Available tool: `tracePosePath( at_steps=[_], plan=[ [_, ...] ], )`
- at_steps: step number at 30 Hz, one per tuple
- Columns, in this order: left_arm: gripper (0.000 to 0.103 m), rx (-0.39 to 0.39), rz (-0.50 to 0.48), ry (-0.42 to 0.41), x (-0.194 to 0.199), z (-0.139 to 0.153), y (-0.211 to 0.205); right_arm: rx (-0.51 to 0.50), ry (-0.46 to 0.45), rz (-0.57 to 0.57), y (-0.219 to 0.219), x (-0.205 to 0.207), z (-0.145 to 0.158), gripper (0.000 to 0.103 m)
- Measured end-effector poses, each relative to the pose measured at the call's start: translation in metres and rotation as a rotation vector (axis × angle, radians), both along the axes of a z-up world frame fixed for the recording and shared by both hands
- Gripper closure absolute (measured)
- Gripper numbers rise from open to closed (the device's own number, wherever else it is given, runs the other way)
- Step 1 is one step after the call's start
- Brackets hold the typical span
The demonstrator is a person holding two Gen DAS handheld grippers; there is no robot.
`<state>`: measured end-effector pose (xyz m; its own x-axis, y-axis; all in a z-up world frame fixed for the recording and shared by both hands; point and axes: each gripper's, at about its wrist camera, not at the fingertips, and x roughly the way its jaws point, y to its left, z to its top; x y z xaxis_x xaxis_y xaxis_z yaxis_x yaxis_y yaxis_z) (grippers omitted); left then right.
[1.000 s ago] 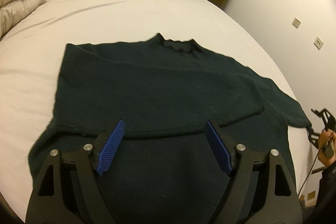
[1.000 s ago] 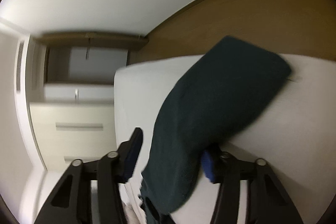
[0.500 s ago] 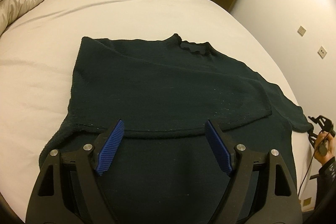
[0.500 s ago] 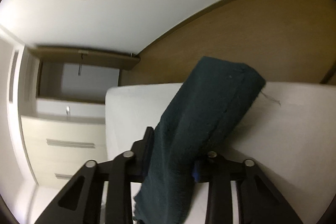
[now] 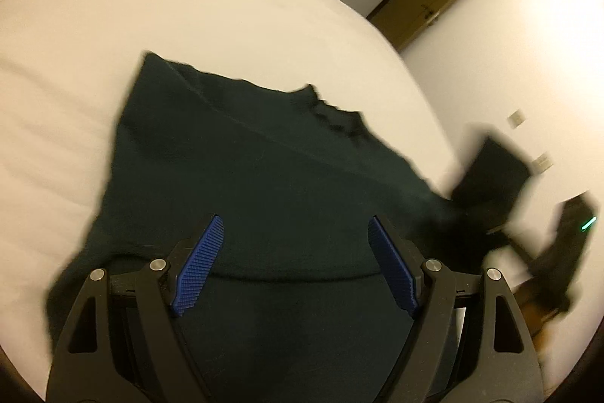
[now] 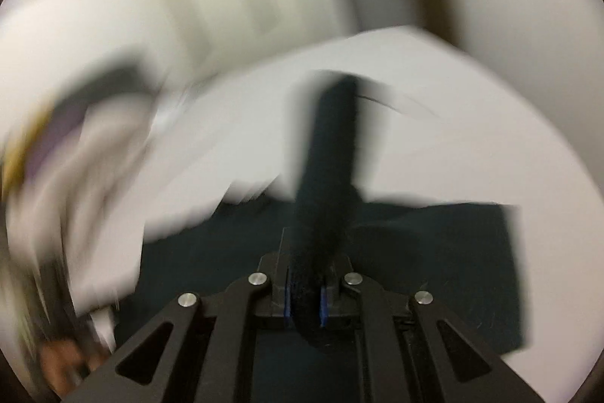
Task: Fold small clothes
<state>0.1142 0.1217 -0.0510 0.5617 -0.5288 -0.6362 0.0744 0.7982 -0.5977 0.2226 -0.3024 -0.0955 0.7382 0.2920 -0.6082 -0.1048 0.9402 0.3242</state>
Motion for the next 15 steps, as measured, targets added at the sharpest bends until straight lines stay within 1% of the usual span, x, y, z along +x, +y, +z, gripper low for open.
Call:
tracePosePath(
  at_steps=[1, 2, 3, 5, 7, 9, 12, 13, 15],
  plan=[
    [0.024, -0.028, -0.006, 0.010, 0.004, 0.000, 0.000, -0.052, 0.035, 0.048, 0.029, 0.010, -0.012, 0.092],
    [0.024, -0.046, -0.010, 0.012, 0.007, 0.001, 0.000, -0.074, 0.063, 0.083, 0.052, 0.016, -0.023, 0.092],
    [0.024, -0.072, -0.015, 0.016, 0.011, 0.000, -0.001, -0.079, 0.072, 0.113, 0.068, 0.020, -0.030, 0.092],
    [0.024, -0.118, -0.037, 0.057, 0.023, -0.005, -0.005, -0.111, 0.053, 0.130, 0.084, 0.025, -0.035, 0.091],
    [0.024, -0.184, -0.069, 0.124, 0.036, -0.016, -0.014, -0.122, 0.055, 0.137, 0.088, 0.031, -0.037, 0.091],
    [0.024, -0.236, -0.083, 0.163, 0.042, -0.023, -0.020, -0.113, 0.056, 0.135, 0.091, 0.015, -0.048, 0.091],
    [0.024, -0.370, -0.094, 0.228, 0.052, -0.033, -0.022, -0.125, 0.045, 0.130, 0.094, 0.011, -0.046, 0.090],
    [0.023, -0.401, -0.091, 0.242, 0.055, -0.035, -0.021, -0.133, 0.043, 0.130, 0.087, 0.005, -0.047, 0.088],
    [0.017, -0.480, -0.082, 0.281, 0.059, -0.041, -0.017, -0.164, 0.042, 0.143, 0.096, -0.001, -0.049, 0.087]
  ],
)
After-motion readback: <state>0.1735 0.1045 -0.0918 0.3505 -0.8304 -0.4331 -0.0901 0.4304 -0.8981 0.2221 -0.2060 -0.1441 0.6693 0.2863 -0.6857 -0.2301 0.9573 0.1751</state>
